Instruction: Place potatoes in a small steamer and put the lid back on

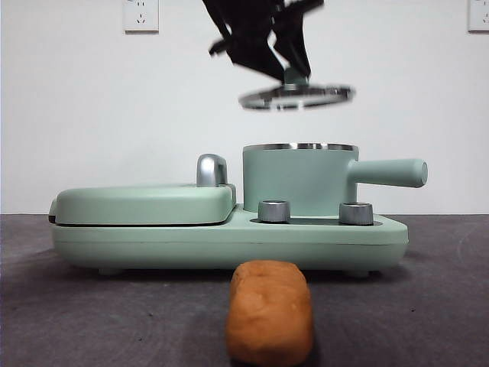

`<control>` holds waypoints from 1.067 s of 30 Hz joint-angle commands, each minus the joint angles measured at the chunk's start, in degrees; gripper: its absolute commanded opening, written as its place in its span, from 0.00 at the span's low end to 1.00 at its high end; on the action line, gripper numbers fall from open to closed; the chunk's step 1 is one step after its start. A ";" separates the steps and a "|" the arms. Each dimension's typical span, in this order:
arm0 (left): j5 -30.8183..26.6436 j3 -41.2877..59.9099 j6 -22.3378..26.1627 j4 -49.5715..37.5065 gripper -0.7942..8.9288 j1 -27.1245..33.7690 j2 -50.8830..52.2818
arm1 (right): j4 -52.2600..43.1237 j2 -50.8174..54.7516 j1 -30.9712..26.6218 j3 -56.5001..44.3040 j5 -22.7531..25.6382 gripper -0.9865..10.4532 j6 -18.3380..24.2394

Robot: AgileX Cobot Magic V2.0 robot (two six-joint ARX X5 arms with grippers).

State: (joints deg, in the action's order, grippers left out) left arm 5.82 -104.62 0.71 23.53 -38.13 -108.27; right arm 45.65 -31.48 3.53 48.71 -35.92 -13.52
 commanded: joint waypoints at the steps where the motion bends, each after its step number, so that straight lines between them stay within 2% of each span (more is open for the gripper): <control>1: -0.09 -1.84 1.44 -0.28 0.20 0.94 1.55 | -0.39 -2.25 1.79 3.08 0.17 0.46 -2.27; 8: -0.09 -1.84 2.34 4.98 0.20 4.96 5.60 | 0.90 -9.60 11.63 7.85 7.04 0.46 -7.06; 14: -0.09 -1.84 2.95 6.93 0.20 9.33 8.11 | 0.94 -17.42 24.37 8.52 15.45 0.46 -12.55; 20: -0.09 -1.84 2.91 7.61 0.20 13.73 9.33 | 0.07 -27.26 37.51 8.55 24.44 0.46 -16.31; 24: -0.07 -1.84 2.91 8.44 0.20 16.20 9.38 | -0.61 -35.06 43.43 8.96 29.33 0.46 -19.04; 32: -0.07 -1.84 2.69 8.52 0.20 19.80 9.38 | -4.35 -49.48 48.89 10.95 30.38 0.46 -21.53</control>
State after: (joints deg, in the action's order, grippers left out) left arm 5.80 -104.62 3.05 33.65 -18.33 -99.22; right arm 41.71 -79.31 51.62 58.43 -5.87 -33.61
